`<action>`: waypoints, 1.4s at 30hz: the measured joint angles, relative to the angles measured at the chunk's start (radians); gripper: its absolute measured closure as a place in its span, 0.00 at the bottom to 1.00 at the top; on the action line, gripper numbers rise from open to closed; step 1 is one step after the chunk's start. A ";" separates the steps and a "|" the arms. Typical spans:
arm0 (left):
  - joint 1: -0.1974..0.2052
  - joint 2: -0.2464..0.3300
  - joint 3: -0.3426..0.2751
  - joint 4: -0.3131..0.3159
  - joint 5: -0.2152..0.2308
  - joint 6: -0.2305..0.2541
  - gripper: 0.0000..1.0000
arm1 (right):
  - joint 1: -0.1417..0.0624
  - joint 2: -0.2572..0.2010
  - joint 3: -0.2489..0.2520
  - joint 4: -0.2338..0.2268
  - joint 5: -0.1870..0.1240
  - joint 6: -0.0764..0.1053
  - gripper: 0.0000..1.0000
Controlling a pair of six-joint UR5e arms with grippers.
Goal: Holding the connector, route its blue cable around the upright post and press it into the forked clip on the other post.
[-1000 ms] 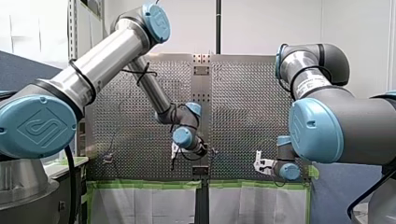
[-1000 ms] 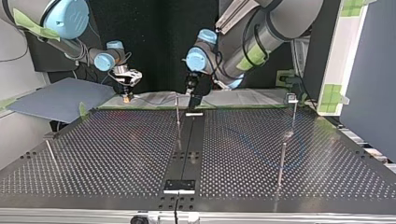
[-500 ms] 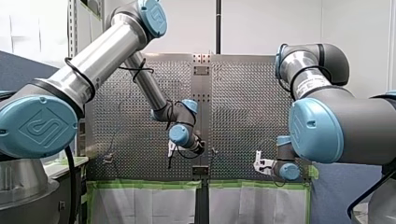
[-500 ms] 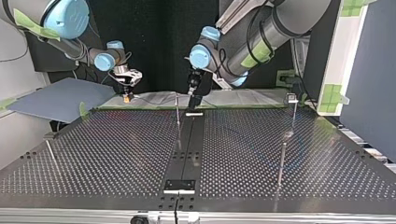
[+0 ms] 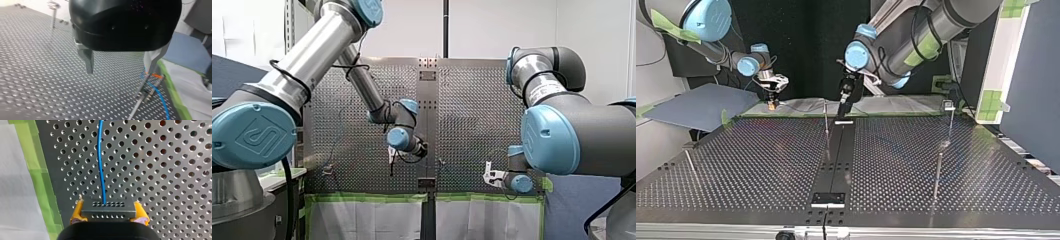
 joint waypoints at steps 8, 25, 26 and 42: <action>-0.003 0.067 -0.067 0.067 -0.017 -0.064 0.00 | 0.001 0.000 0.001 0.000 0.000 -0.001 1.00; -0.002 0.205 -0.205 0.176 -0.051 -0.115 0.00 | 0.006 0.000 0.000 0.001 0.000 -0.003 1.00; -0.002 0.213 -0.213 0.176 -0.052 -0.115 0.00 | 0.007 0.000 0.000 0.001 0.000 -0.003 1.00; 0.000 0.336 -0.336 0.192 -0.061 -0.119 0.00 | 0.011 0.000 -0.003 0.002 0.006 -0.009 1.00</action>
